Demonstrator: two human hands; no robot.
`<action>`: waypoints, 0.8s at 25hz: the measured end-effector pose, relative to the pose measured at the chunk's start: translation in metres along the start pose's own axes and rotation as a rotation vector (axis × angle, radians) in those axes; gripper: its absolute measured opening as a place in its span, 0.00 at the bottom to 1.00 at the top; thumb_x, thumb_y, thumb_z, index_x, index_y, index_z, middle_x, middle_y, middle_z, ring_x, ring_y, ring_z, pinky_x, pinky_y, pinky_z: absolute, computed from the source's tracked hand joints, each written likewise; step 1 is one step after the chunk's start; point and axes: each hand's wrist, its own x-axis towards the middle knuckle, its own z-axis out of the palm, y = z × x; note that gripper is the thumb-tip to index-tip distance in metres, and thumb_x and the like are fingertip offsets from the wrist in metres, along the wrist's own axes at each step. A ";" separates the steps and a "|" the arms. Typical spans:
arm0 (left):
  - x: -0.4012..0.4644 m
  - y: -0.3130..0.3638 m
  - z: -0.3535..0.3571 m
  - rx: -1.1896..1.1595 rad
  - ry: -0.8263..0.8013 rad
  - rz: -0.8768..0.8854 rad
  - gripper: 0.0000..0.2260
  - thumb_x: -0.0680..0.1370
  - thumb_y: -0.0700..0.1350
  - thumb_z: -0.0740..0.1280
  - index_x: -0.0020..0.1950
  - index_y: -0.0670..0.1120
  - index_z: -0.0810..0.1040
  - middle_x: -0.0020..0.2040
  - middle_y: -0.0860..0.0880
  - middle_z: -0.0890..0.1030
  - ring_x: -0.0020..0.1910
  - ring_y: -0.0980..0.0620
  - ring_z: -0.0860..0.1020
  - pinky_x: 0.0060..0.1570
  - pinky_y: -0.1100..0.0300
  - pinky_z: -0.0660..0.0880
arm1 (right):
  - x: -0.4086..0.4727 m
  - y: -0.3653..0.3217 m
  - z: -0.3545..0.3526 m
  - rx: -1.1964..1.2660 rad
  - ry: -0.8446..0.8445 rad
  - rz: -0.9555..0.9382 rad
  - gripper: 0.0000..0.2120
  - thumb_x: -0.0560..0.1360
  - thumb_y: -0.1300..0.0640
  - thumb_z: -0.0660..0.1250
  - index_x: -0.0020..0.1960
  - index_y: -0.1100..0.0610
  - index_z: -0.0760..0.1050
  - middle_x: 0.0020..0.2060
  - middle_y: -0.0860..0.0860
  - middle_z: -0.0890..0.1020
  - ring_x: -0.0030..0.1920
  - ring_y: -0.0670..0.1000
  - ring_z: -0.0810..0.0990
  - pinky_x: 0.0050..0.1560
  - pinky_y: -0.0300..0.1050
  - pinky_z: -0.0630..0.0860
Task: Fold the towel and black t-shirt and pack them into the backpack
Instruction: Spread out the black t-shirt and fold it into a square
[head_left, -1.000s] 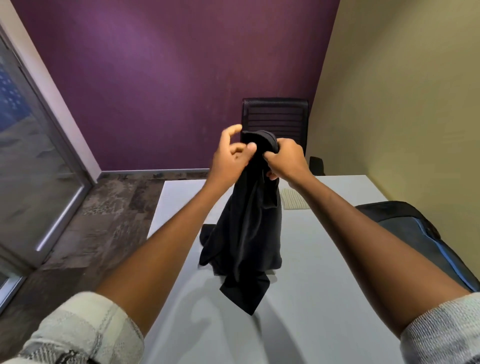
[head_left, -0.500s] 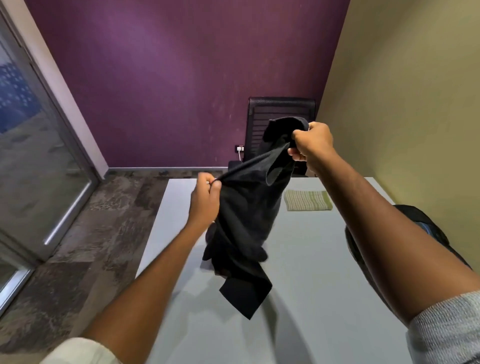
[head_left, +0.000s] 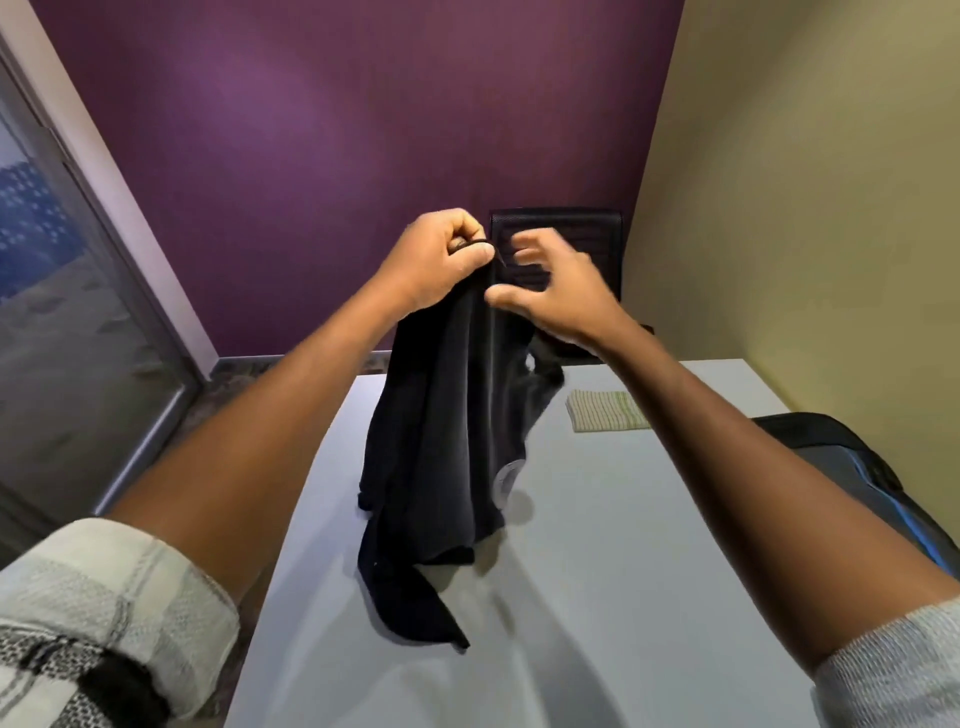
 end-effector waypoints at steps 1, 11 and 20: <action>0.001 0.006 0.002 -0.001 -0.028 0.033 0.03 0.77 0.44 0.71 0.45 0.47 0.78 0.31 0.57 0.70 0.28 0.62 0.67 0.34 0.65 0.66 | -0.001 -0.007 0.007 -0.020 -0.094 -0.007 0.38 0.64 0.34 0.74 0.69 0.47 0.69 0.61 0.48 0.80 0.65 0.51 0.76 0.63 0.52 0.73; -0.010 -0.007 -0.047 0.023 -0.308 -0.001 0.16 0.68 0.49 0.81 0.53 0.53 0.83 0.40 0.61 0.82 0.40 0.62 0.79 0.43 0.66 0.75 | 0.000 -0.017 0.009 -0.025 -0.020 -0.167 0.11 0.70 0.50 0.69 0.35 0.56 0.73 0.28 0.53 0.78 0.28 0.51 0.75 0.29 0.49 0.71; -0.035 -0.066 -0.043 0.132 -0.015 -0.288 0.07 0.73 0.46 0.75 0.37 0.50 0.79 0.32 0.52 0.76 0.34 0.53 0.73 0.36 0.57 0.68 | 0.020 -0.034 -0.023 -0.086 0.171 -0.228 0.13 0.68 0.55 0.68 0.32 0.58 0.65 0.25 0.53 0.72 0.26 0.48 0.67 0.26 0.48 0.67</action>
